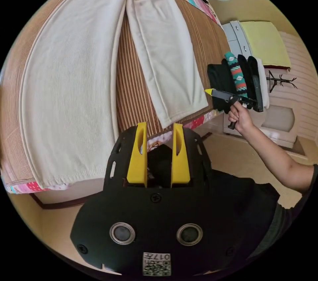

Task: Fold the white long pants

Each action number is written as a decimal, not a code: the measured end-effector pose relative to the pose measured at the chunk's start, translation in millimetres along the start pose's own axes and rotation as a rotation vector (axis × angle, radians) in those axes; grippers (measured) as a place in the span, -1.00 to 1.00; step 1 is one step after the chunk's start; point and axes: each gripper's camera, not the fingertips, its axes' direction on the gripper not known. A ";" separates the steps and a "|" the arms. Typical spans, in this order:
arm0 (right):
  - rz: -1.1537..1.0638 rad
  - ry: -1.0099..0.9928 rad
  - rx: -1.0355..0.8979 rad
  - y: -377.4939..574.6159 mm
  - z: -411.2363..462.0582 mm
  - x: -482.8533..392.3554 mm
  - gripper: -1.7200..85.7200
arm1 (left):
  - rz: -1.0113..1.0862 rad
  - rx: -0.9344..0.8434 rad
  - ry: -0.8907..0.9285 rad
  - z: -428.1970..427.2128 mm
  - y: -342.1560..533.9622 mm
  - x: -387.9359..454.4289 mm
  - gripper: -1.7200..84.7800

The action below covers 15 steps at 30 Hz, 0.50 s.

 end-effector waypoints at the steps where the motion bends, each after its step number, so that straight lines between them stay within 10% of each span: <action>1: 0.004 -0.010 -0.021 0.4 1.5 4.8 -0.76 | -0.023 -0.073 0.008 20.6 -19.5 -2.0 -0.67; 6: 0.009 -0.158 -0.123 28.1 27.5 16.6 -0.80 | -0.027 -0.224 -0.209 55.8 -47.4 1.8 -0.75; 15: 0.023 -0.243 -0.076 119.7 20.9 22.0 -0.89 | -0.063 -0.314 0.061 78.4 17.7 -21.5 -0.90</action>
